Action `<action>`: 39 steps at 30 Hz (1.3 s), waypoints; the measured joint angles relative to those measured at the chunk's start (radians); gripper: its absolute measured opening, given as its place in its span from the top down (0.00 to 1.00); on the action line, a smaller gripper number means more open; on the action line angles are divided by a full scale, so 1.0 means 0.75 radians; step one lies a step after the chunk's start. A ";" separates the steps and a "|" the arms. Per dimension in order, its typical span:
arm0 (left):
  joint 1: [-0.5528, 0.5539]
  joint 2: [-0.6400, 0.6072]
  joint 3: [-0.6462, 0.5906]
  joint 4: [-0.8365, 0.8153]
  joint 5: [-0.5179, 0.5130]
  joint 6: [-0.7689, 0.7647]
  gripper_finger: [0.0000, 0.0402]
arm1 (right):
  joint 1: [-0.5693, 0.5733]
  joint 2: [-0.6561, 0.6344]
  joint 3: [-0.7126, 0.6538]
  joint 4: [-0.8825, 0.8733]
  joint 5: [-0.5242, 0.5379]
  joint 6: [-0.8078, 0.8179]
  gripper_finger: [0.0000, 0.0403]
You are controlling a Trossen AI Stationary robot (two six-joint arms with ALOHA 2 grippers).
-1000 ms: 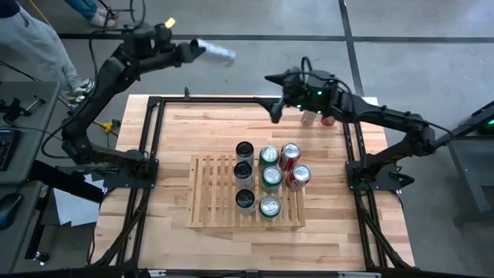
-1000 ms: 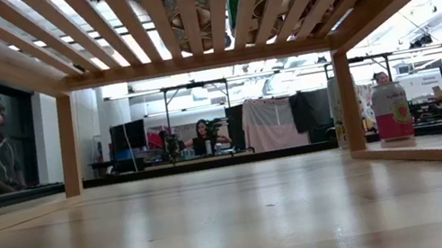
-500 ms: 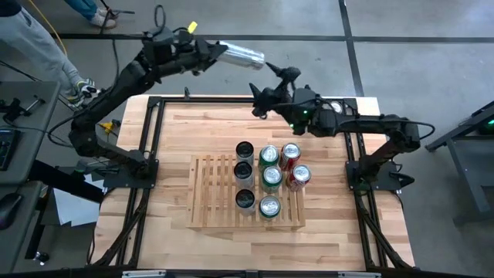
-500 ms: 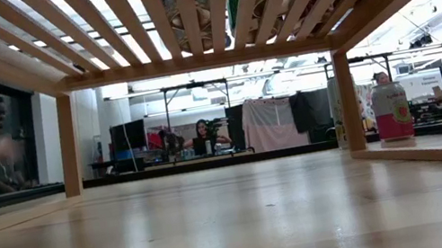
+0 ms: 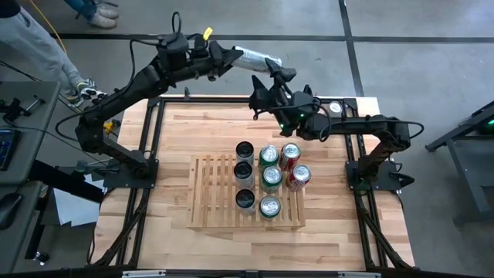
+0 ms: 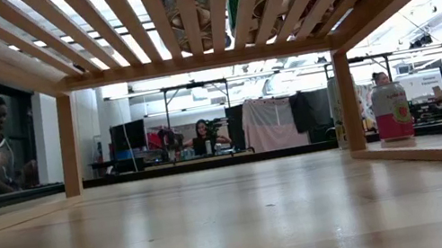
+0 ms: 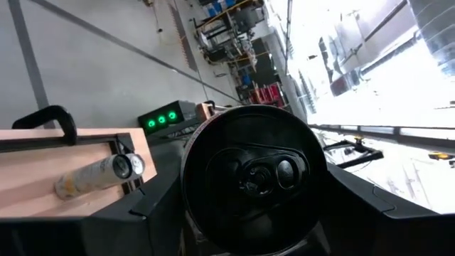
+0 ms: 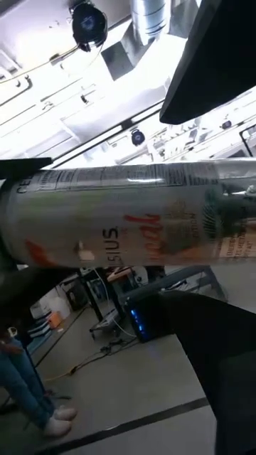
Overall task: Place canned beverage on shelf
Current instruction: Put the left white-yellow soda can on the shelf
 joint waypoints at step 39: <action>0.113 -0.015 0.004 0.080 -0.005 0.301 0.05 | -0.056 -0.002 0.000 -0.003 0.221 0.123 0.42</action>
